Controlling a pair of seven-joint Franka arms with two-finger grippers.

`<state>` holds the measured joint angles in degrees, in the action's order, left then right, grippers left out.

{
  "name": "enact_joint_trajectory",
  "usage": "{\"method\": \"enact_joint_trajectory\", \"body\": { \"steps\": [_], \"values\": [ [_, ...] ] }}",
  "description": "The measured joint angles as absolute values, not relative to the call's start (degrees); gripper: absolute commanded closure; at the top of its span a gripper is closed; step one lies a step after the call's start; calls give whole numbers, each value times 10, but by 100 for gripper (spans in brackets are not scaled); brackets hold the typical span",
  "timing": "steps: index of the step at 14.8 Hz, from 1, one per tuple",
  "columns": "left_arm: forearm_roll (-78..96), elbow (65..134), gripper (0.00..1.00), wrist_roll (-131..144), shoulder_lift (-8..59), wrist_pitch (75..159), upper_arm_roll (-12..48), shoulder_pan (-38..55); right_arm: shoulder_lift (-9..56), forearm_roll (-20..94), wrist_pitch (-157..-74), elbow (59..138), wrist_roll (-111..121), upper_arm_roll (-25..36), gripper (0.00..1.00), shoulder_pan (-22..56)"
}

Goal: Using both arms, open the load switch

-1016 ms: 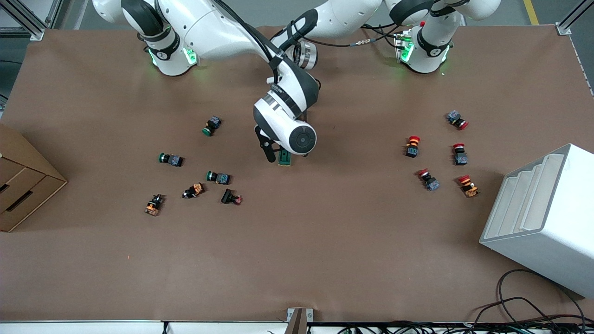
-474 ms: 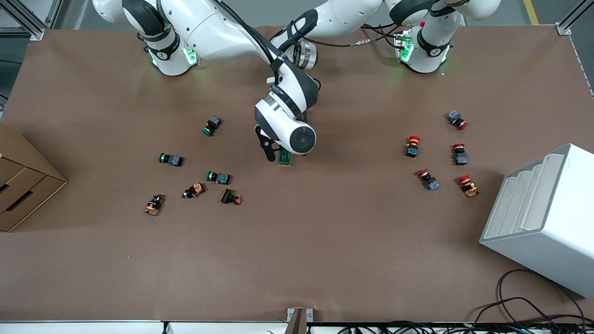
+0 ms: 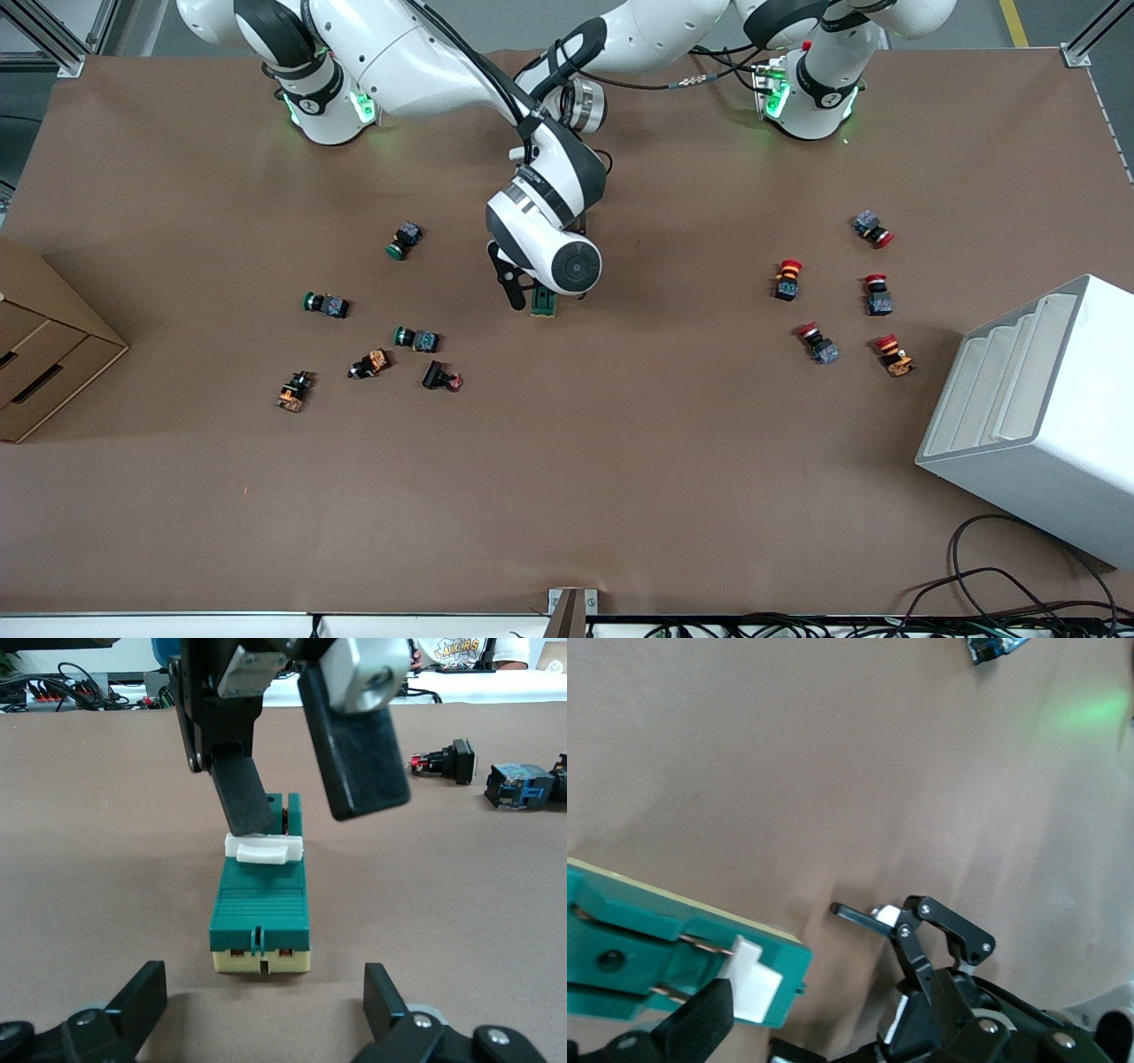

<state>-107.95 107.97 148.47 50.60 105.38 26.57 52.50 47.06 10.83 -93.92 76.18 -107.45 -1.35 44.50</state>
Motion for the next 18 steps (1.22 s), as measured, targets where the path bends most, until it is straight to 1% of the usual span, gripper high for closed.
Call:
{"method": "enact_joint_trajectory", "body": {
  "steps": [4, 8, 13, 16, 18],
  "values": [
    [-1079, 1079, 1, 1481, 506, 1054, 266, 525, 457, 107, -944, 732, -1025, -5, 0, 414],
    [-1070, 1076, 1, 1466, 505, 1054, 268, 524, 405, 100, -929, 727, -912, -1, 0, 353],
    [-999, 1038, 1, 1399, 493, 1056, 282, 523, 359, 78, -888, 727, -745, 1, 0, 281],
    [-932, 1011, 2, 1345, 466, 1057, 283, 518, 328, 71, -867, 731, -617, 2, 0, 233],
    [-884, 988, 2, 1298, 448, 1059, 283, 507, 301, 54, -864, 749, -528, 2, 0, 205]
  ]
}}
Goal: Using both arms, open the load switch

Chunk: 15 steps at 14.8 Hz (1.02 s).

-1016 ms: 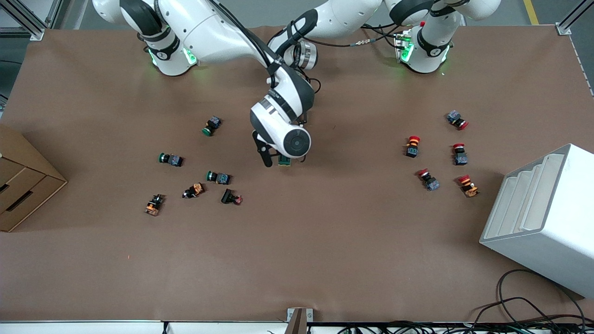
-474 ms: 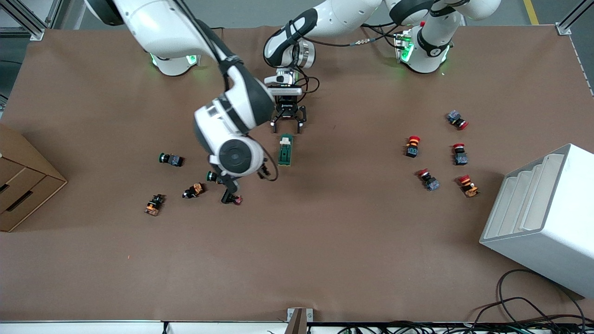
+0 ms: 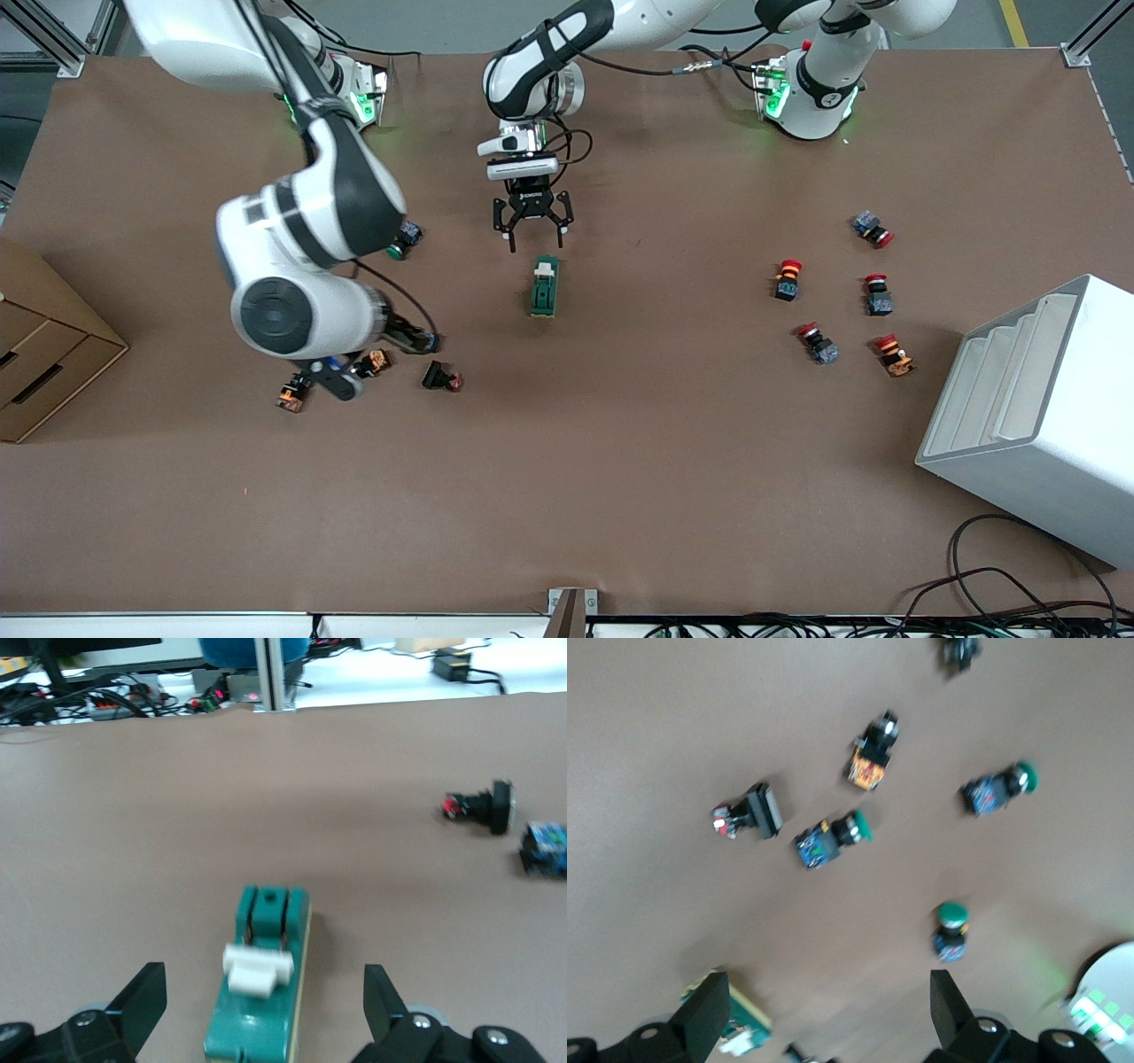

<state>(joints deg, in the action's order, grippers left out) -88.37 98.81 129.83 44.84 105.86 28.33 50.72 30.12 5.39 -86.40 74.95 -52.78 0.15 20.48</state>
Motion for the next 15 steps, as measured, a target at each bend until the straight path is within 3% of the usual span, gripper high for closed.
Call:
{"method": "enact_joint_trajectory", "body": {
  "steps": [5, 9, 15],
  "values": [
    [-748, 907, 1, 1136, 413, 1060, 283, 433, 240, 30, -864, 806, -318, 2, 0, 135],
    [-640, 863, 1, 940, 372, 1063, 281, 334, 229, 30, -865, 822, -173, 3, 0, 65],
    [-527, 805, 0, 760, 331, 1068, 282, 194, 219, 3, -869, 822, -114, -2, 0, 43]
  ]
}}
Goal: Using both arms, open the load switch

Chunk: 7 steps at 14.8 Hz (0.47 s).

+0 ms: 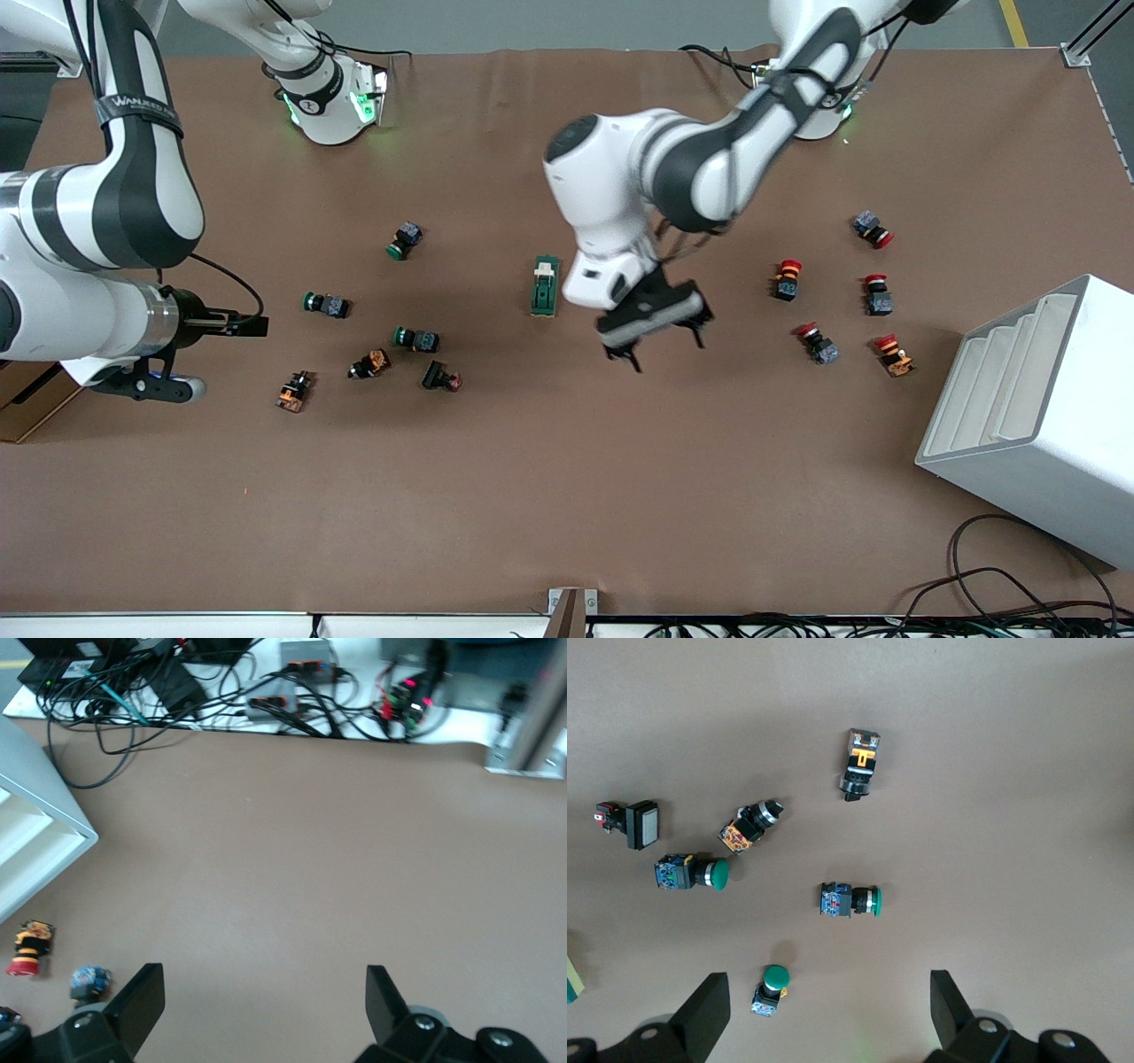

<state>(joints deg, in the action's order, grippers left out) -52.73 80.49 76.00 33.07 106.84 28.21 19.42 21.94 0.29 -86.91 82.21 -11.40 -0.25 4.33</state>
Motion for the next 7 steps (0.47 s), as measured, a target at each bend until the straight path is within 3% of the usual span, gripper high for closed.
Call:
{"method": "enact_joint_trajectory", "body": {
  "steps": [7],
  "values": [
    [-348, 771, 0, 546, 258, 1067, 281, 50, 191, -15, -867, 816, 3, 0, 0, 15]
  ]
}}
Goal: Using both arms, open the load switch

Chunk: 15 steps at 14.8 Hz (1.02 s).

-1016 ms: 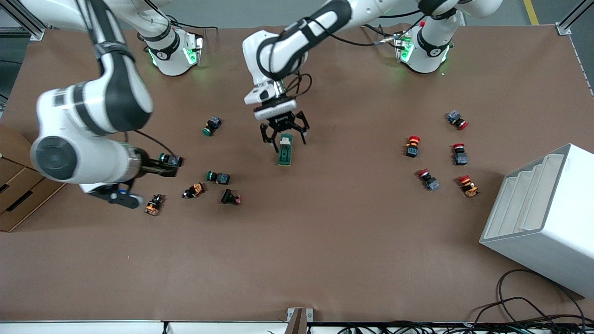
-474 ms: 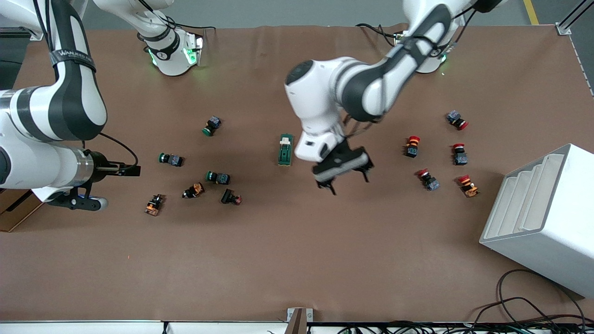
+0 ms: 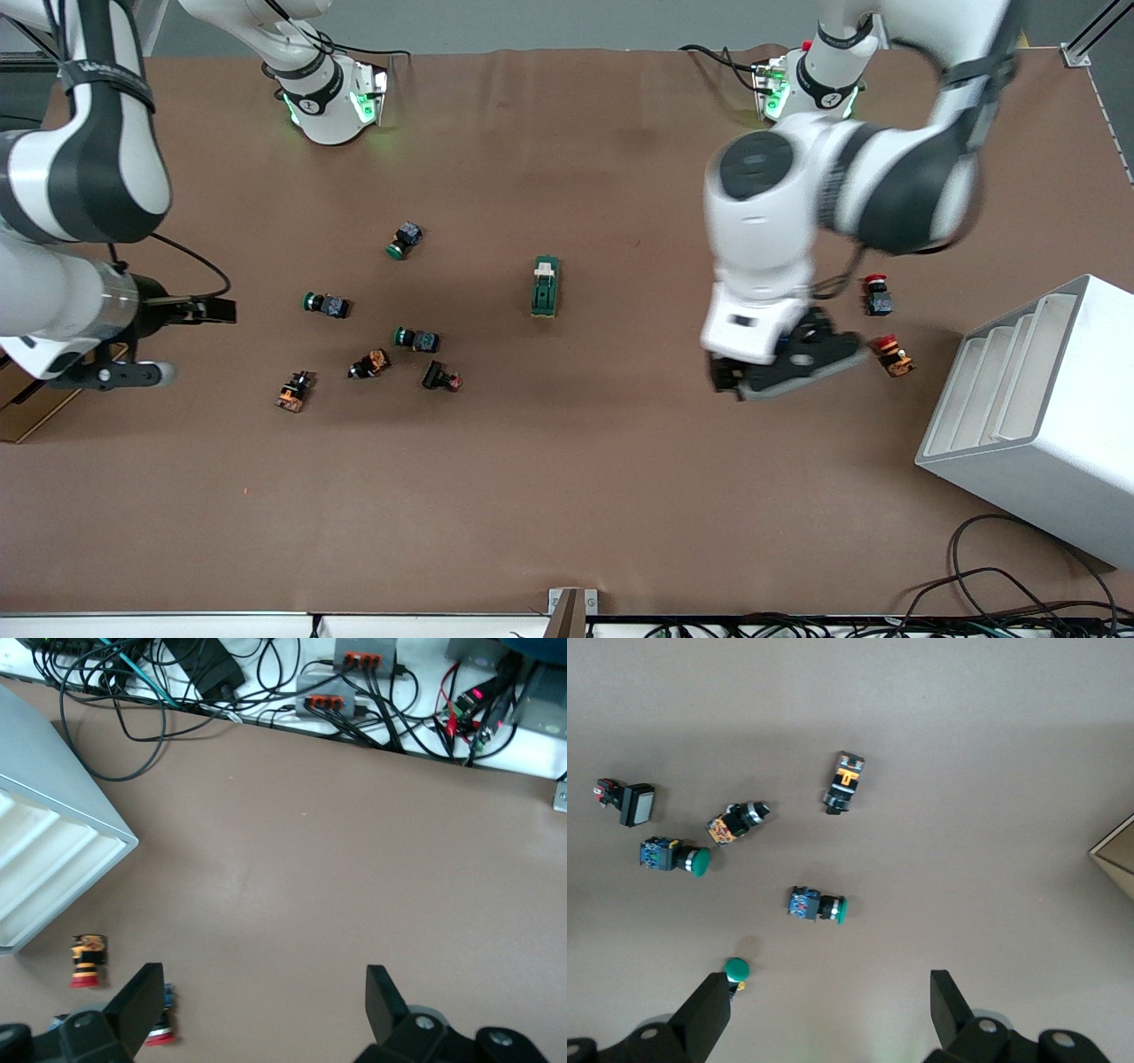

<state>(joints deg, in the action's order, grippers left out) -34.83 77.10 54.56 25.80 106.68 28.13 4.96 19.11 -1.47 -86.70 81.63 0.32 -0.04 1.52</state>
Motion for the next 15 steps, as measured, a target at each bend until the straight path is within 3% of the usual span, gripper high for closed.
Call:
{"method": "enact_joint_trajectory", "body": {
  "steps": [8, 11, 15],
  "values": [
    [-201, 767, 0, 277, 174, 1049, 272, -108, 176, -16, -780, 769, 14, 0, 0, -9],
    [-127, 765, 0, 183, 141, 1030, 212, -110, 176, -16, -764, 750, 15, 0, 0, -15],
    [-36, 765, 0, 111, 89, 940, 112, -63, 177, -16, -760, 742, 15, 0, 0, -16]
  ]
}}
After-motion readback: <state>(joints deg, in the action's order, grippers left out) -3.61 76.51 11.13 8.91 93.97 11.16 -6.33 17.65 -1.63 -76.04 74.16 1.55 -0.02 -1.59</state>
